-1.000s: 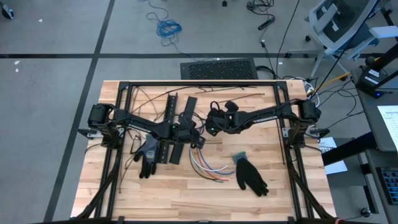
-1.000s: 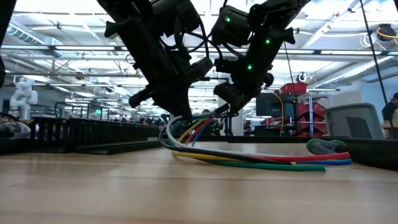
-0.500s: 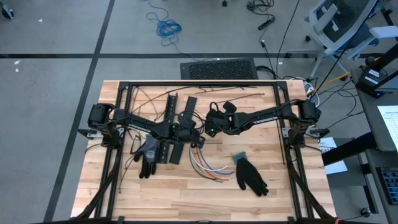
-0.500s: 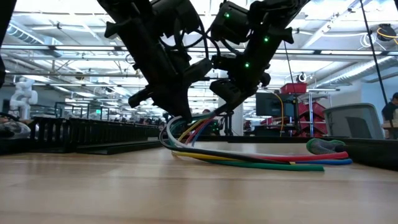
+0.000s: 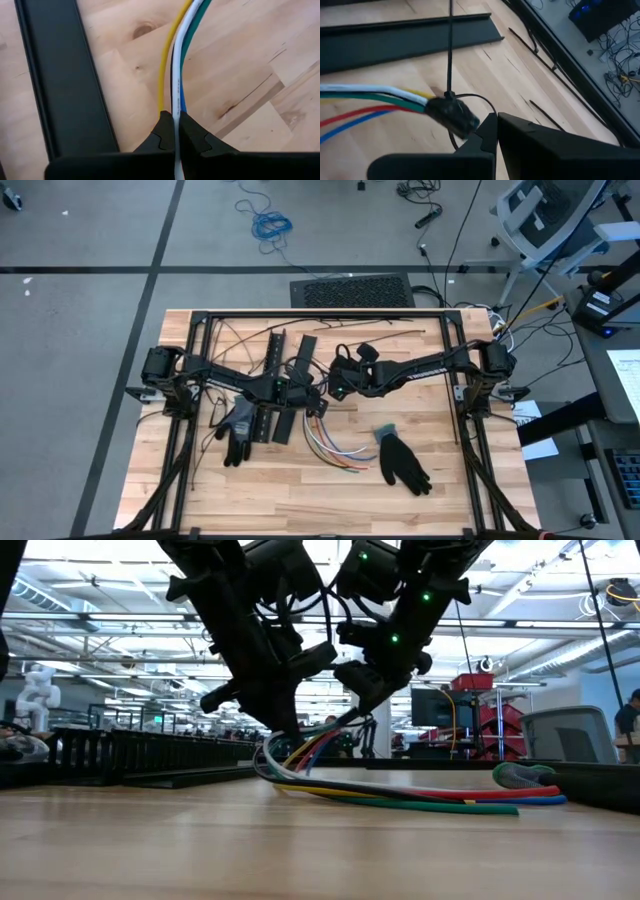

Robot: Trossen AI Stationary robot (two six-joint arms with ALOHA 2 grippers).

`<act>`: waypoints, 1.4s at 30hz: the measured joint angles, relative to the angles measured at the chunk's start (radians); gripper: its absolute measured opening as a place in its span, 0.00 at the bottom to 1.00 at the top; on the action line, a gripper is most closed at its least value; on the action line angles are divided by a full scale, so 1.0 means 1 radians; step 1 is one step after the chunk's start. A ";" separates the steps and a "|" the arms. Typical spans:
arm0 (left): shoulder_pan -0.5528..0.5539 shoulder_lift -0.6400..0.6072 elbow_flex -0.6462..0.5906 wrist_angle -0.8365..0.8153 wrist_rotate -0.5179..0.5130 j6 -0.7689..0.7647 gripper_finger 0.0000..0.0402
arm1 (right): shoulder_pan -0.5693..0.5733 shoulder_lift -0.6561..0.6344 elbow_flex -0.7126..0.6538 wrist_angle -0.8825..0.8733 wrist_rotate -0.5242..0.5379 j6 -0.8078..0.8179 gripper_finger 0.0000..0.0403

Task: Ziptie cables
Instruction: Wrap the cable wires with the black ziptie

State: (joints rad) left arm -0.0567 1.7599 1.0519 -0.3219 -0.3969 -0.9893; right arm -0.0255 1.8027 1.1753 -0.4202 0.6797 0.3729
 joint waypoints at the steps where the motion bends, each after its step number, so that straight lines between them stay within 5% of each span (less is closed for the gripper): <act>1: 0.002 0.000 0.000 0.003 0.001 0.000 0.01 | 0.000 0.000 0.004 -0.001 0.000 0.000 0.00; 42: 0.005 0.006 0.000 -0.089 0.000 0.001 0.01 | 0.068 -0.013 0.075 -0.047 -0.025 0.005 0.00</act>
State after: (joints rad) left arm -0.0517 1.7659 1.0519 -0.4110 -0.3973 -0.9882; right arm 0.0429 1.7893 1.2502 -0.4673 0.6544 0.3775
